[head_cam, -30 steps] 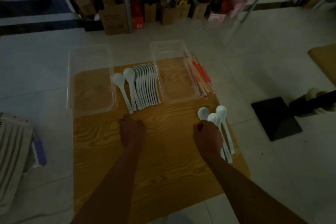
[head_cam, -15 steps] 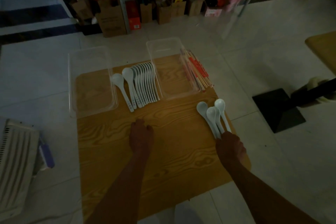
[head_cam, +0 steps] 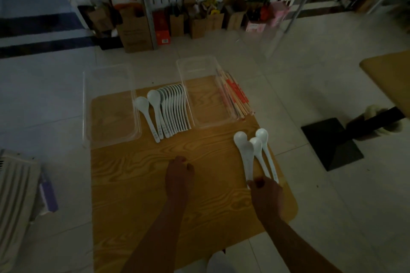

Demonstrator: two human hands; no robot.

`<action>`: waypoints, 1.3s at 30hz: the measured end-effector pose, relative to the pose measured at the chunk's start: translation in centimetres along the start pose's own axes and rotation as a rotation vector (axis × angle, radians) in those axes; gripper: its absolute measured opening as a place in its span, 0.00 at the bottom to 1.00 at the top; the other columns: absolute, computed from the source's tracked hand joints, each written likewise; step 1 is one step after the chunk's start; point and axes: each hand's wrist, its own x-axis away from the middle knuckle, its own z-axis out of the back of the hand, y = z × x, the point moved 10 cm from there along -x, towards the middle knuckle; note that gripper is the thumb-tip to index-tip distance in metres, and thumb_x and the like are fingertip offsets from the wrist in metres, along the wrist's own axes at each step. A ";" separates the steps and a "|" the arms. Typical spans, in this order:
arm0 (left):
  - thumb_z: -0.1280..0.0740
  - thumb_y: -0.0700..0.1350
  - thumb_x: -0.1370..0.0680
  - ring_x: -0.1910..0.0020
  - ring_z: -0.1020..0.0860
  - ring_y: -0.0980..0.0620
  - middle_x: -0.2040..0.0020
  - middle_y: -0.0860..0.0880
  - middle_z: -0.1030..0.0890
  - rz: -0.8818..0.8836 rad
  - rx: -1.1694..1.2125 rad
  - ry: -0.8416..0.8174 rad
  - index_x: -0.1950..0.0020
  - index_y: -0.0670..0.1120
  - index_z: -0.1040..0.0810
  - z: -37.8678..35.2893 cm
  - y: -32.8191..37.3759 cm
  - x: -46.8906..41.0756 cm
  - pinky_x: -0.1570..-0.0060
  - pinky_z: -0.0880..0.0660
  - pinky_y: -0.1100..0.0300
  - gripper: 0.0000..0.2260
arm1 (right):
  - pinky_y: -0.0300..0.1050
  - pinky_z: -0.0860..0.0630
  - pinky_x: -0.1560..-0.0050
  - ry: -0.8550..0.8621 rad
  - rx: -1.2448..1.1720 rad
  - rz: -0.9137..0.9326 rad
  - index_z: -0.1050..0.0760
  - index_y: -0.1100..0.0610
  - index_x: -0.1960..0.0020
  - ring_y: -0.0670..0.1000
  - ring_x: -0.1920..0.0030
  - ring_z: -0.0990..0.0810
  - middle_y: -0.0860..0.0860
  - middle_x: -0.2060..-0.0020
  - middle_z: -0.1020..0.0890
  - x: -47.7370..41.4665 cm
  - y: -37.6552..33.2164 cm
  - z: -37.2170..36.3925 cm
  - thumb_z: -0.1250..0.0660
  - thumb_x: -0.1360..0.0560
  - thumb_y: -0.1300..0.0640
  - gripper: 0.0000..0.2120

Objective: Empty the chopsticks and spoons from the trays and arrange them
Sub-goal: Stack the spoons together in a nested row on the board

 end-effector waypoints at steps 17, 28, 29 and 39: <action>0.37 0.44 0.21 0.57 0.20 0.53 0.51 0.50 0.18 -0.155 0.032 0.112 0.38 0.48 0.24 6.1 -0.9 -3.0 0.63 0.28 0.63 0.11 | 0.41 0.20 0.58 -0.318 -0.038 0.383 0.15 0.54 0.55 0.45 0.63 0.19 0.48 0.60 0.15 2.3 -24.4 -14.3 0.26 0.28 0.51 0.06; 0.36 0.40 0.21 0.67 0.26 0.57 0.59 0.49 0.18 -0.019 -0.096 0.348 0.54 0.43 0.20 9.2 -0.1 -9.3 0.73 0.36 0.68 0.05 | 0.44 0.19 0.58 -0.285 0.039 0.511 0.16 0.56 0.53 0.50 0.59 0.17 0.50 0.60 0.16 -0.5 -31.9 -20.1 0.28 0.28 0.50 0.10; 0.35 0.41 0.21 0.68 0.26 0.57 0.60 0.49 0.18 0.001 -0.104 0.357 0.55 0.44 0.20 9.0 -0.2 -9.7 0.74 0.38 0.69 0.05 | 0.43 0.20 0.59 -0.292 0.034 0.513 0.16 0.56 0.54 0.49 0.59 0.17 0.51 0.61 0.16 -0.8 -32.1 -20.4 0.28 0.28 0.50 0.09; 0.37 0.42 0.20 0.60 0.20 0.50 0.52 0.46 0.19 0.131 -0.156 0.369 0.49 0.42 0.22 8.0 0.3 -11.6 0.63 0.22 0.57 0.06 | 0.37 0.29 0.63 -0.355 0.037 0.531 0.15 0.57 0.54 0.49 0.56 0.17 0.52 0.59 0.14 -2.9 -33.3 -20.7 0.27 0.28 0.55 0.06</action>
